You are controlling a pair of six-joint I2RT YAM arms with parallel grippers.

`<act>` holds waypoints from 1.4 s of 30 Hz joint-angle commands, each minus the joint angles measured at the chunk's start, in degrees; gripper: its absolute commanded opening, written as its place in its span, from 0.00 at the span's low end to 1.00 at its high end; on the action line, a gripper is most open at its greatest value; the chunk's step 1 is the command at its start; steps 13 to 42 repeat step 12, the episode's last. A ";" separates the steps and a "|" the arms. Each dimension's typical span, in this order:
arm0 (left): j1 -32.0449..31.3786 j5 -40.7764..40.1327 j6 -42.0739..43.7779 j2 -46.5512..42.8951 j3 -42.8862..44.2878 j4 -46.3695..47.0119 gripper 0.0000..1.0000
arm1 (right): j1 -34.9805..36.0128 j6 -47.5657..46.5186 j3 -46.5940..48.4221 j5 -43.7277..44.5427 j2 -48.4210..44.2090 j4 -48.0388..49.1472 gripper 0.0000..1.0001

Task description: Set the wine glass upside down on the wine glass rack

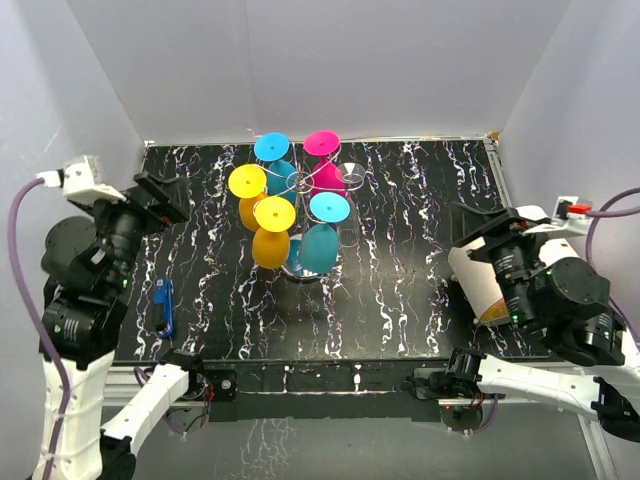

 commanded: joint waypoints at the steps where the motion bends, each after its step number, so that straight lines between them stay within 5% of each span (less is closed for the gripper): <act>1: 0.26 -3.57 0.33 -3.70 -1.02 2.04 0.99 | 0.20 -5.75 3.59 5.39 -1.71 0.04 0.60; 12: 0.31 -5.88 -0.51 -6.36 0.08 -4.34 0.99 | 0.24 -13.85 3.80 7.31 -3.44 6.04 0.60; 42: 0.31 -5.88 -0.51 -6.36 0.08 -4.34 0.99 | 0.24 -13.85 3.80 7.31 -3.44 6.04 0.60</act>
